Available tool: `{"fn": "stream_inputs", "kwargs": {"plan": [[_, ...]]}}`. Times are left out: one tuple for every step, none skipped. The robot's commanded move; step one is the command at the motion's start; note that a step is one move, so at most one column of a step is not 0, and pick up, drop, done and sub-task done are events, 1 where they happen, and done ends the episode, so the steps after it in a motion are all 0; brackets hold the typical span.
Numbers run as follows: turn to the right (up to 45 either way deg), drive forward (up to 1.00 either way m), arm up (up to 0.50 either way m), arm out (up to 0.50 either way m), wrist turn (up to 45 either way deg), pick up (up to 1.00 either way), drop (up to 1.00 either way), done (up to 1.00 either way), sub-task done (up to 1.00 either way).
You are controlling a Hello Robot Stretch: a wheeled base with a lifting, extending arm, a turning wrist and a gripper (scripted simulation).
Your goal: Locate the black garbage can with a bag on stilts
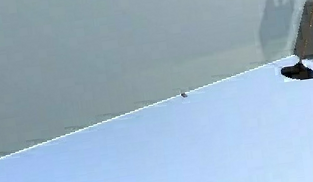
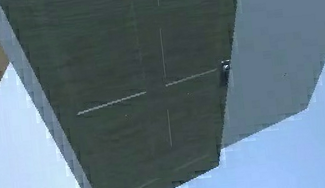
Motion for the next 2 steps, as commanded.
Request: {"fn": "stream_inputs", "kwargs": {"plan": [[0.0, 0.40, 0.00, 0.00, 0.0, 0.00, 0.00, 0.00, 0.00], [45.0, 0.00, 0.00, 0.00, 0.0, 0.00, 0.00, 0.00, 0.00]]}}
